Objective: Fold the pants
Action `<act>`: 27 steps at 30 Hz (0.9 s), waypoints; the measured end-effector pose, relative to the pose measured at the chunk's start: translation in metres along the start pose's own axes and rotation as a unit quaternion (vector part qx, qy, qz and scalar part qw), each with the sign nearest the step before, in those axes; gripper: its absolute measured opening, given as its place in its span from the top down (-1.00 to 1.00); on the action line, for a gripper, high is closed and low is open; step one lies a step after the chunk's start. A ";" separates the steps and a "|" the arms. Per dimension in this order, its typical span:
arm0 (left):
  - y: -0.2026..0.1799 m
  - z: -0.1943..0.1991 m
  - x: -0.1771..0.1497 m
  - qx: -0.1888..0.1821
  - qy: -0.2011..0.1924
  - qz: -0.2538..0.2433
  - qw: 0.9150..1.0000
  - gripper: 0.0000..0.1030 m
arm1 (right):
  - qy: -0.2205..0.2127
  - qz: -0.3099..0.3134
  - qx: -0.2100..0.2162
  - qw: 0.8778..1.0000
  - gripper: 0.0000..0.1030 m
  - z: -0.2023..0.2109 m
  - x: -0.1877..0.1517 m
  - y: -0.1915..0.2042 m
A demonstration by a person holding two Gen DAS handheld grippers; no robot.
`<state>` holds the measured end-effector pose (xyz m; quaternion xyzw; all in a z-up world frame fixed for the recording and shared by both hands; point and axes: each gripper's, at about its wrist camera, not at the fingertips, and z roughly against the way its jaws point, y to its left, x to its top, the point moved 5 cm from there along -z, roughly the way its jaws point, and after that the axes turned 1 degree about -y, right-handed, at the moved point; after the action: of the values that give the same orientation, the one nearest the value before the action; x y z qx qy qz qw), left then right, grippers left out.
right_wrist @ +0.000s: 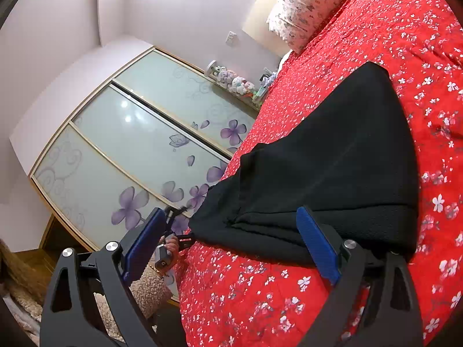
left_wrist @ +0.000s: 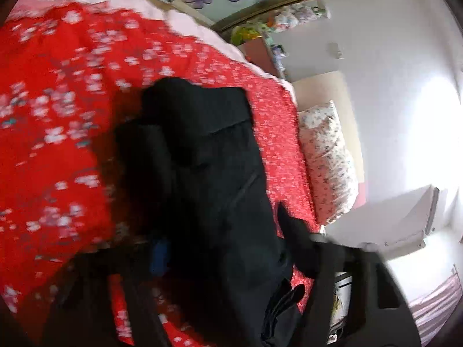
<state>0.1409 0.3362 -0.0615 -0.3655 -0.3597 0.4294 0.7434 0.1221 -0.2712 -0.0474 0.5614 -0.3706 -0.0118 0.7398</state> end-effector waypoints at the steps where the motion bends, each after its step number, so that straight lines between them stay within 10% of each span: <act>1: 0.005 0.001 0.001 0.006 0.002 0.005 1.000 0.56 | -0.001 -0.001 0.001 1.000 -0.82 0.000 0.000 0.000; 16: -0.047 0.025 0.002 -0.012 0.001 -0.075 0.997 0.78 | -0.004 -0.002 0.013 1.000 -0.89 -0.001 0.001 0.003; 27: -0.151 0.025 -0.033 0.015 -0.010 -0.241 0.970 0.78 | -0.006 0.000 0.007 1.000 -0.89 -0.003 0.001 0.006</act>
<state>0.1635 0.2573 0.0715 -0.2528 -0.4385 0.2470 0.8263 0.1219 -0.2674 -0.0422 0.5664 -0.3752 -0.0122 0.7336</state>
